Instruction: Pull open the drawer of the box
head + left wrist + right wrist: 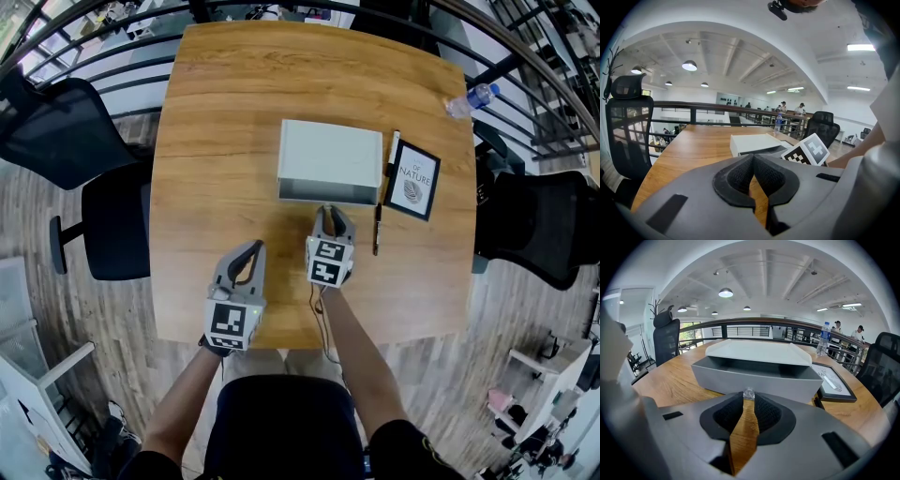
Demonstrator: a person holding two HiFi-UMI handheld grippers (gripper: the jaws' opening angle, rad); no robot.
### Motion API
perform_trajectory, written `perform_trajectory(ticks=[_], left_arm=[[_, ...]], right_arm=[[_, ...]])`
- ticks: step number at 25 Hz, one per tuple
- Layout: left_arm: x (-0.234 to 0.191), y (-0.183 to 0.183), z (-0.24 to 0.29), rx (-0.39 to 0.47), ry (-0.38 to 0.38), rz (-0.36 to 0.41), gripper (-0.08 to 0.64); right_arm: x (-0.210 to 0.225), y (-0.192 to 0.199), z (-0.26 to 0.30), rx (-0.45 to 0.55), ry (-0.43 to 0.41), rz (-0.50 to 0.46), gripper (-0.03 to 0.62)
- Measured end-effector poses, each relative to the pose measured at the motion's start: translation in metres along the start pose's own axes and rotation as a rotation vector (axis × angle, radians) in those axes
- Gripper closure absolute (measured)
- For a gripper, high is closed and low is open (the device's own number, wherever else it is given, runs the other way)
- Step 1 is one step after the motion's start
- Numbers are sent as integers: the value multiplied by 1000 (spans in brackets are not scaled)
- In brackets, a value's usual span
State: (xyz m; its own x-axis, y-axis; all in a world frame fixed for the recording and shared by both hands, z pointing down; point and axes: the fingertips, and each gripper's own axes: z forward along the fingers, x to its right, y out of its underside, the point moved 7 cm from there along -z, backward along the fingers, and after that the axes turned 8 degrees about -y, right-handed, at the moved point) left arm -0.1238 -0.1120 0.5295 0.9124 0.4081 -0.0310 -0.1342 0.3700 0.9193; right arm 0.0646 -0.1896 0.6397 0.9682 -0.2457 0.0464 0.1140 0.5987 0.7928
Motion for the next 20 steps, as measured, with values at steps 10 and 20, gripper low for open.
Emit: perform_trajectory(ticks=[10,20], left_arm=[[6,-1,-3,4,-2,-1,551],[14,1,-6,1,0,2,551]], right_arm=[[-1,6,-10,-8,-4,4,523],[0,13,-23,-7,-6,8,529]])
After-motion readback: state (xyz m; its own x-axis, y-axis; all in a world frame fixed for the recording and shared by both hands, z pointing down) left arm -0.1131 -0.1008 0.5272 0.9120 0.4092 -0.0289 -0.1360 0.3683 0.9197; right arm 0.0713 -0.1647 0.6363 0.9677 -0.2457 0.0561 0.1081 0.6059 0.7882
